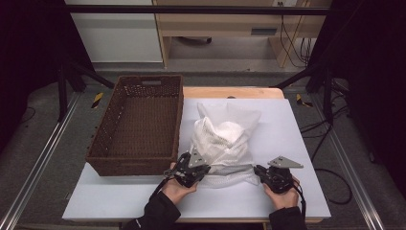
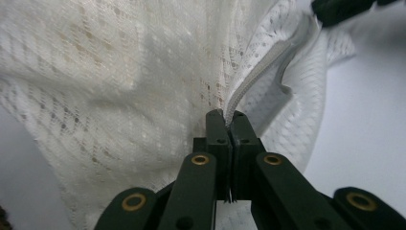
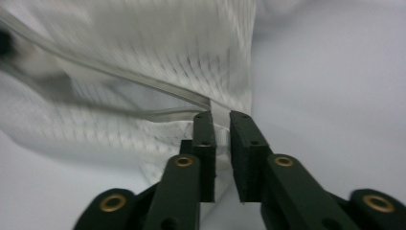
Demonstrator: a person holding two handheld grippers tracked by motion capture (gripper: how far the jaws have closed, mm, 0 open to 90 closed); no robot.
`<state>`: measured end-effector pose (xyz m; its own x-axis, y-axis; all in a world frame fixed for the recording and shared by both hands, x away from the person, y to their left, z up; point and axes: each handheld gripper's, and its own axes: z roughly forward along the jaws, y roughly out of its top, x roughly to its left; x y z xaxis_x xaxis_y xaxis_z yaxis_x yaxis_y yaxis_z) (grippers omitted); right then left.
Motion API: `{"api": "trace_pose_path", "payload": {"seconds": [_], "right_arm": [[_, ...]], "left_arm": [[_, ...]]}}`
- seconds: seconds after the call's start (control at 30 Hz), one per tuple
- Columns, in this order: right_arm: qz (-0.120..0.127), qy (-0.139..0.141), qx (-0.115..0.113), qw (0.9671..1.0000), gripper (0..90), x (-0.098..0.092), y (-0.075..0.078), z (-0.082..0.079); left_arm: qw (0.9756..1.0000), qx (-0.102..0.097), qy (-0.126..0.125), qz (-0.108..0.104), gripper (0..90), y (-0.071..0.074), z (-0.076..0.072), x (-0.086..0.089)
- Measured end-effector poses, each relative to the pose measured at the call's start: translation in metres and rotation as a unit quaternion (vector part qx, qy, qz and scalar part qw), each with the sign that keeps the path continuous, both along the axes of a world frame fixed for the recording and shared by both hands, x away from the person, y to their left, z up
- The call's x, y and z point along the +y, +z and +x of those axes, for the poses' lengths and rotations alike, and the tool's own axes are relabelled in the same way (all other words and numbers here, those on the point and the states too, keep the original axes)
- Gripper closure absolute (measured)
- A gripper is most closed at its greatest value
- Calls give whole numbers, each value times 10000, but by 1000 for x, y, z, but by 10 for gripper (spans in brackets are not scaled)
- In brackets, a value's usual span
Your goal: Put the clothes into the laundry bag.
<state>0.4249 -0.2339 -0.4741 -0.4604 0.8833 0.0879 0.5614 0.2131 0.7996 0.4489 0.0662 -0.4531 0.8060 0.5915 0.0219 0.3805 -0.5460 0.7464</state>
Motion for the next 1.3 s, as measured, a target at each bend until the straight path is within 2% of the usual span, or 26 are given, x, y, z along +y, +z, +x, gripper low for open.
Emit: {"api": "trace_pose_path", "payload": {"seconds": [0.03, 0.13, 0.17, 0.23, 0.3, 0.37, 0.4, 0.47, 0.53, 0.6, 0.63, 0.7, 0.77, 0.83, 0.9, 0.93, 1.0, 1.07, 1.23, 1.27, 1.3], "right_arm": [[177, -6, -138, 9997, 742, 0, 6, -1], [349, 150, -393, 9985, 638, 9, 12, 2], [396, 306, -467, 9977, 594, 15, 13, 4], [459, 417, -552, 9965, 521, 27, 15, 7], [514, 510, -635, 9954, 492, 34, 17, 10], [626, 583, -635, 9943, 482, 41, 20, 13], [643, 611, -622, 9941, 483, 45, 20, 15], [567, 616, -523, 9951, 518, 52, 16, 22], [333, 438, -336, 9979, 601, 59, 6, 33], [177, 296, -298, 9990, 708, 60, -2, 40], [109, 199, -247, 9994, 811, 60, -5, 44], [64, 97, -227, 9997, 900, 59, -8, 48], [-122, -35, -165, 9998, 900, 59, -12, 51], [-181, -12, -186, 9997, 900, 56, -13, 50], [-157, 23, -243, 9996, 900, 54, -9, 47], [-133, 33, -263, 9996, 900, 53, -7, 45], [-120, 77, -284, 9995, 900, 48, -3, 39], [-97, 118, -229, 9996, 900, 42, -1, 34], [-155, 199, -123, 9996, 900, 30, -1, 23], [-140, 217, -113, 9996, 887, 30, -1, 22], [-58, 232, -148, 9996, 834, 29, 0, 21]], "left_arm": [[10000, 16, -22, 75, 891, -1, 0, -1], [9998, 1, -52, 209, 892, -3, -1, -1], [9997, 41, -81, 220, 892, -4, 0, -1], [9995, 112, -135, 253, 892, -5, -1, 0], [9991, 217, -274, 230, 893, -3, -6, 1], [9990, 163, -358, 206, 893, 0, -11, 4], [9991, 178, -301, 225, 893, -1, -10, 4], [9991, 321, -130, 253, 893, -11, 1, 0], [9992, 372, -71, 163, 892, -17, 8, -4], [9994, 249, 2, 249, 892, -20, 11, -13], [9993, 215, 50, 292, 892, -20, 13, -15], [9992, 131, 222, 292, 892, -22, 15, -23], [9992, 67, 322, 244, 891, -23, 16, -27], [9992, 25, 323, 221, 889, -23, 15, -27], [9994, -10, 328, 66, 886, -21, 13, -24], [9995, -62, 293, -97, 882, -18, 9, -21], [9991, -92, 277, -306, 845, -12, 4, -15], [9987, -154, 309, -366, 806, -6, -1, -9], [9976, -115, 398, -551, 670, -1, -9, 5], [9970, -47, 418, -649, 645, 0, -11, 11], [9968, -47, 434, -673, 608, 0, -13, 14]]}}
